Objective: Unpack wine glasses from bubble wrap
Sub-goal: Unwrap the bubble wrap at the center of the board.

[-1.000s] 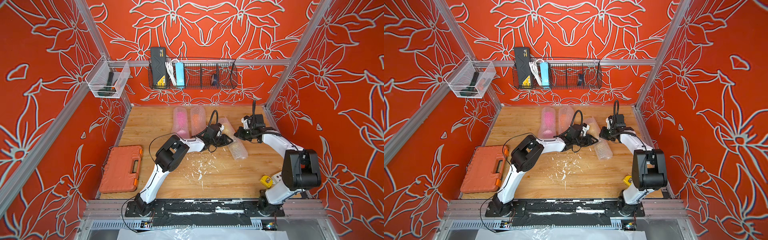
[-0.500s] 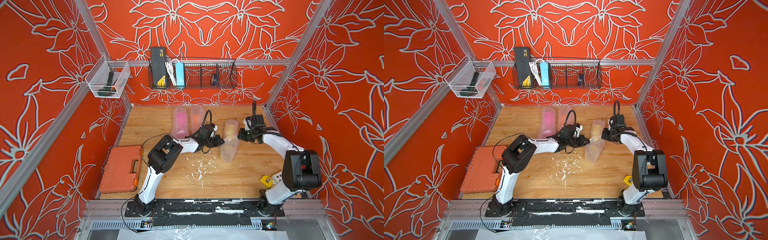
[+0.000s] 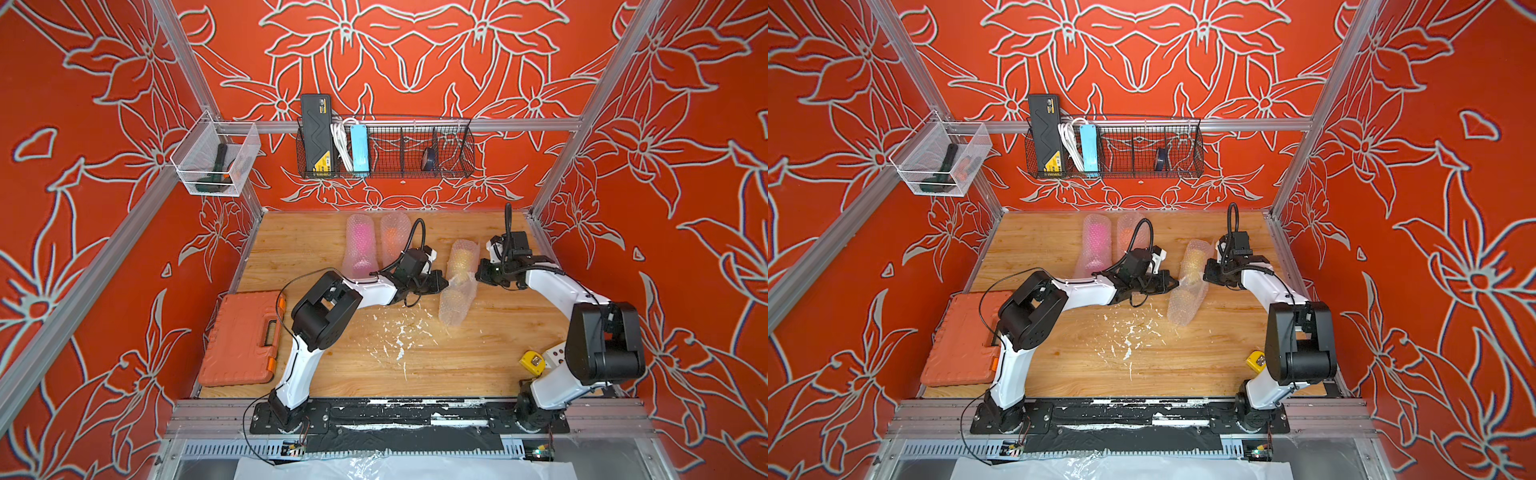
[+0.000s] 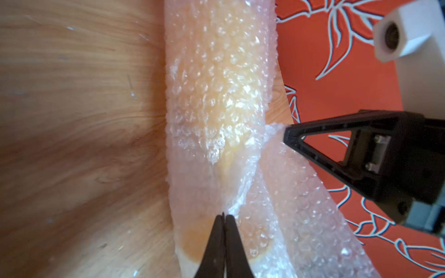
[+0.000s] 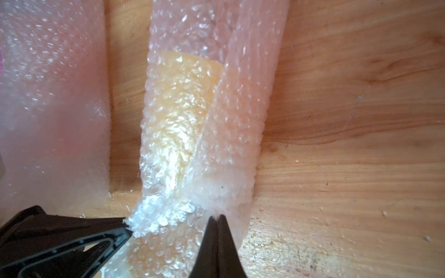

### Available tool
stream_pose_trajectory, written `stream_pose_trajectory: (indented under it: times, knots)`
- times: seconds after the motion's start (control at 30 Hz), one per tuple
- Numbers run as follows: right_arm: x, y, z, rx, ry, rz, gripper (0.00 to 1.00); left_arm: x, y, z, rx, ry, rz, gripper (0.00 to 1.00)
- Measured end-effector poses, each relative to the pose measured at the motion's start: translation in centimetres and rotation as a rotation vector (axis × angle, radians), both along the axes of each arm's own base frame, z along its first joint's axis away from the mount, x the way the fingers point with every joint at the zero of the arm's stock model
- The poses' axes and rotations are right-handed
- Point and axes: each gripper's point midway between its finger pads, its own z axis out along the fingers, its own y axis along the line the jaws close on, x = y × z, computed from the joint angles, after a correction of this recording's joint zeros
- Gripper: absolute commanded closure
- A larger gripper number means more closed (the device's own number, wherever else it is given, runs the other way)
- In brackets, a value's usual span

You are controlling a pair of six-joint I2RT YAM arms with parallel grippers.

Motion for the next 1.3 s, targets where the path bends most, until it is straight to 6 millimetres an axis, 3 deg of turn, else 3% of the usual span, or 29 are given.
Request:
stream_pose_trajectory:
  times: [0.1,0.3,0.37,0.63,0.9,1.17,1.3]
  knots:
    - [-0.2,0.2,-0.1,0.003,0.007,0.010,0.92,-0.6,-0.5,0.4,0.001,-0.011,-0.014,1.00]
    - [-0.8,0.4,-0.4,-0.019,0.027,0.032,0.64,-0.8,-0.9,1.7,0.001,-0.045,-0.023,1.00]
    - [-1.0,0.7,-0.3,-0.044,0.030,0.049,0.62,-0.6,-1.0,2.2,-0.002,-0.057,-0.023,1.00]
    - [-0.4,1.1,0.4,-0.107,-0.001,0.078,0.62,-0.5,-1.2,2.8,-0.005,-0.068,-0.025,1.00]
    - [0.0,0.3,-1.8,-0.215,0.040,0.071,0.67,-0.6,-1.3,2.8,-0.003,-0.068,-0.028,1.00]
    - [1.9,0.6,-0.5,-0.275,-0.010,0.084,0.78,-1.0,-1.8,3.1,-0.008,-0.072,-0.040,1.00]
    - [2.1,0.6,-1.1,-0.308,-0.001,0.101,0.92,-1.0,-2.0,3.4,-0.012,-0.078,-0.041,1.00]
